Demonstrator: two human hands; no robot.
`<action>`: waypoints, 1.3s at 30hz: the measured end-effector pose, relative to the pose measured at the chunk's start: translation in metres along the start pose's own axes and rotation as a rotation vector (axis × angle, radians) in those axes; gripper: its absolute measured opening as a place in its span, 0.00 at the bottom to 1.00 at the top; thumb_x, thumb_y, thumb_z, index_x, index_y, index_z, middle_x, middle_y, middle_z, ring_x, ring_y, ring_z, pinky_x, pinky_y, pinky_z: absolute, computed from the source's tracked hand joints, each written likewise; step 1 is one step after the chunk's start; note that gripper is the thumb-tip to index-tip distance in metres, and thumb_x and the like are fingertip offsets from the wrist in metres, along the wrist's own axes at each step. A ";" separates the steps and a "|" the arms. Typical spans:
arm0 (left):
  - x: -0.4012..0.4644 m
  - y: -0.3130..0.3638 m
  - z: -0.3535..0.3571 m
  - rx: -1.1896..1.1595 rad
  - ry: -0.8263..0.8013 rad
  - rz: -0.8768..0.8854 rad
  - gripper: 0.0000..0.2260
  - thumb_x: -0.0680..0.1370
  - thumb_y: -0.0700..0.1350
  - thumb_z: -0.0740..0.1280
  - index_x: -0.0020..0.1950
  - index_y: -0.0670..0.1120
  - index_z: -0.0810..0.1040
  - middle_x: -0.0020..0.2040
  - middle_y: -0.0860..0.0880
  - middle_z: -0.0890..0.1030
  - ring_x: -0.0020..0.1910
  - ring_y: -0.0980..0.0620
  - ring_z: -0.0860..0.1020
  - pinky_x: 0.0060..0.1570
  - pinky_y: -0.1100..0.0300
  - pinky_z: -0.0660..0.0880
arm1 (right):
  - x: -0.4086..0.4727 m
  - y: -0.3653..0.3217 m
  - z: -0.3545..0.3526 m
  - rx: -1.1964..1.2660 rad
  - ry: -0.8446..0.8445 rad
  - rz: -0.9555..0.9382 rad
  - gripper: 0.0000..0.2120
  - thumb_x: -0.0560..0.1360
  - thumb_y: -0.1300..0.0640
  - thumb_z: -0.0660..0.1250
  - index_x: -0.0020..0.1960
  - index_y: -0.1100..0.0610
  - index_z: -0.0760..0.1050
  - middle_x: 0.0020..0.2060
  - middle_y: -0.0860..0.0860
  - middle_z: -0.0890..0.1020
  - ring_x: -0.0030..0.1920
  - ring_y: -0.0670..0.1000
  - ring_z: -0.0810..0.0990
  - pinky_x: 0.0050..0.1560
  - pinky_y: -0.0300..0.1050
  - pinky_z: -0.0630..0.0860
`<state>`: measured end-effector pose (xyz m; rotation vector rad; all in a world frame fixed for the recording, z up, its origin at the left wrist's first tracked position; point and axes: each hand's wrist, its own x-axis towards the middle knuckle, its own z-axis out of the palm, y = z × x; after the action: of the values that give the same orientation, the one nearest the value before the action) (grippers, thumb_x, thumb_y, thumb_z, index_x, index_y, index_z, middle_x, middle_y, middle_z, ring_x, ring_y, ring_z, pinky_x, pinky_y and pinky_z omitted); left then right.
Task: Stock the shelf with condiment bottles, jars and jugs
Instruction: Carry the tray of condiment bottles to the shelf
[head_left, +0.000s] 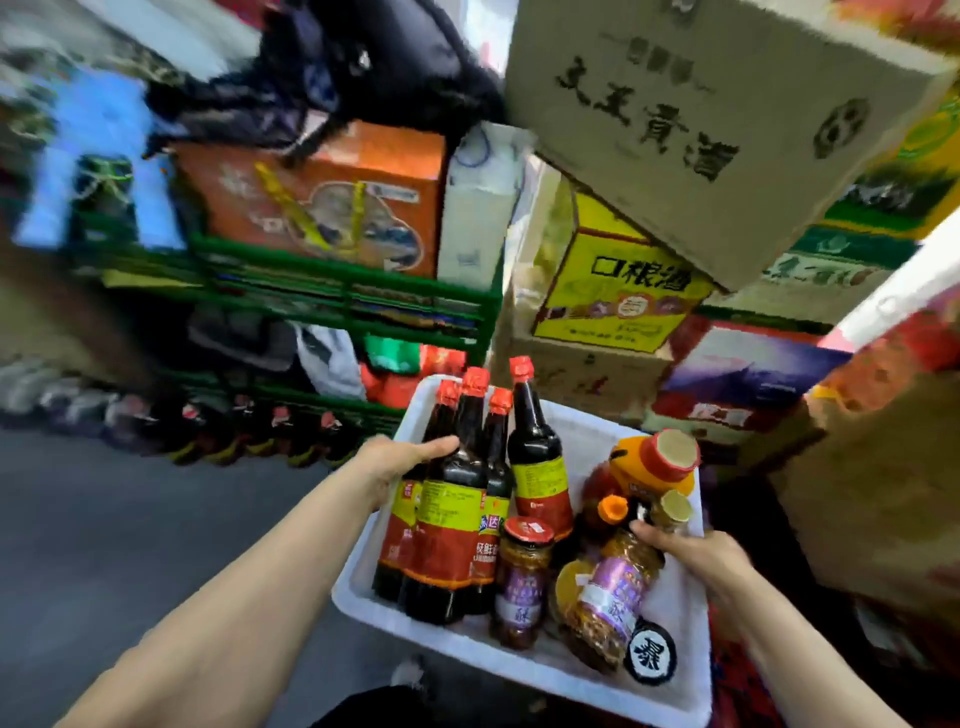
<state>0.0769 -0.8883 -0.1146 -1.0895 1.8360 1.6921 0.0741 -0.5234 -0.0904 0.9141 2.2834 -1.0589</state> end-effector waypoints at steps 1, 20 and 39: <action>0.002 -0.008 -0.027 -0.040 0.047 -0.021 0.50 0.60 0.61 0.81 0.72 0.37 0.66 0.65 0.43 0.73 0.49 0.47 0.75 0.40 0.55 0.71 | 0.002 -0.018 0.023 -0.058 -0.030 -0.028 0.44 0.48 0.39 0.83 0.53 0.67 0.77 0.47 0.57 0.81 0.45 0.55 0.80 0.44 0.49 0.77; -0.027 -0.185 -0.337 -0.928 0.796 -0.321 0.52 0.59 0.62 0.80 0.73 0.36 0.64 0.73 0.40 0.69 0.71 0.42 0.69 0.63 0.51 0.68 | -0.090 -0.344 0.472 -1.037 -0.659 -0.748 0.36 0.54 0.33 0.80 0.46 0.60 0.76 0.46 0.56 0.81 0.41 0.53 0.78 0.42 0.48 0.75; -0.045 -0.318 -0.642 -1.307 0.970 -0.389 0.57 0.55 0.64 0.79 0.74 0.38 0.63 0.73 0.39 0.69 0.70 0.40 0.69 0.63 0.48 0.70 | -0.354 -0.435 0.847 -1.215 -0.894 -0.901 0.28 0.59 0.45 0.83 0.52 0.60 0.81 0.47 0.56 0.85 0.46 0.55 0.84 0.53 0.52 0.81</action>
<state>0.4782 -1.4810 -0.1710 -2.8938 0.4245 2.2364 0.1018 -1.5367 -0.1600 -0.9408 1.8790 -0.0593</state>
